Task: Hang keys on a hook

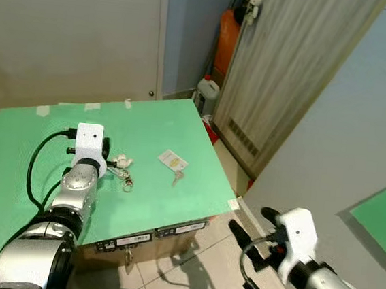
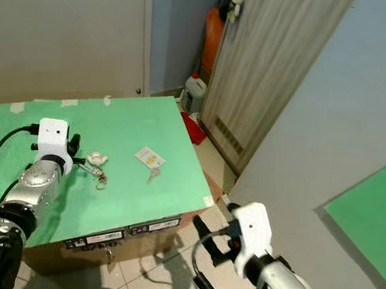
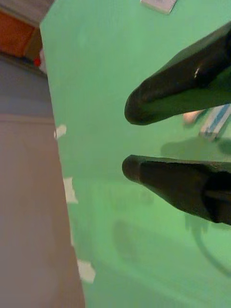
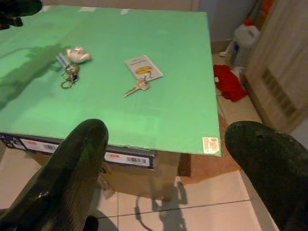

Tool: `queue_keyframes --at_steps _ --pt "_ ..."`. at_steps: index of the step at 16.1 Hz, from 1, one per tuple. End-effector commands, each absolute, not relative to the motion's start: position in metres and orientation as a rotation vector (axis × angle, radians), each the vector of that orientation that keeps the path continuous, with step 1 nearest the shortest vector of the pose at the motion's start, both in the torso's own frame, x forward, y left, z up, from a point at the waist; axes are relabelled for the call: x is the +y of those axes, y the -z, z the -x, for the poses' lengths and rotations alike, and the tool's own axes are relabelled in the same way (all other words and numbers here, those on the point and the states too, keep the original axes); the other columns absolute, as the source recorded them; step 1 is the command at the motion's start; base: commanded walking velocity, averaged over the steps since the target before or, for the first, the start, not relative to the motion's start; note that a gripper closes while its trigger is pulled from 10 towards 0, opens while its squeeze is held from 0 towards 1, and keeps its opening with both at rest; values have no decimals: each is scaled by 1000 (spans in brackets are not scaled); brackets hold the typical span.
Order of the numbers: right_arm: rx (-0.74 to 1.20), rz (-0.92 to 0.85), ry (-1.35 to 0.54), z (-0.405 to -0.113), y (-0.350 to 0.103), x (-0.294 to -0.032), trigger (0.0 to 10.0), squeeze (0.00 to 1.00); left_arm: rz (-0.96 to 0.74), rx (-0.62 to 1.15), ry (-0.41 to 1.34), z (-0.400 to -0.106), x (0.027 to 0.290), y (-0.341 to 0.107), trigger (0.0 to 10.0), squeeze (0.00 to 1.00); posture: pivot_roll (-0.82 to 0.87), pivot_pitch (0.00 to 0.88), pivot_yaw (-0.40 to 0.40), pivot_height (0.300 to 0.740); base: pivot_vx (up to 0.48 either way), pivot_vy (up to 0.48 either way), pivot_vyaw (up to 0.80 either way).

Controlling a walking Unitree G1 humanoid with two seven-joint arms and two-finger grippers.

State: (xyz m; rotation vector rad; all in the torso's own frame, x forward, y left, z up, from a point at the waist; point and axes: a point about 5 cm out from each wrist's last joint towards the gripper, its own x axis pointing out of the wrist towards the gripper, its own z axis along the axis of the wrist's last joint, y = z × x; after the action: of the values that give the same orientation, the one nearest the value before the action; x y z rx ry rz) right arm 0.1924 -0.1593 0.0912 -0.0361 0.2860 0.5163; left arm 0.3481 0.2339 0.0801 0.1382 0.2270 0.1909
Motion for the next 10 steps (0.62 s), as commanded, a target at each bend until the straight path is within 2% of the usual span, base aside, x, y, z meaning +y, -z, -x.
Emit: queue_keyframes --at_steps 1,10 --pt "281 49 -491 -192 -95 -166 10000 0 -147 247 -206 -349 233 -79 10000 1000 -200 83 -39 740 0 0 0" --pt "306 44 -494 -189 -88 -163 10000 0 -93 282 -166 -346 221 -69 10000 1000 -184 100 -40 740 0 0 0"
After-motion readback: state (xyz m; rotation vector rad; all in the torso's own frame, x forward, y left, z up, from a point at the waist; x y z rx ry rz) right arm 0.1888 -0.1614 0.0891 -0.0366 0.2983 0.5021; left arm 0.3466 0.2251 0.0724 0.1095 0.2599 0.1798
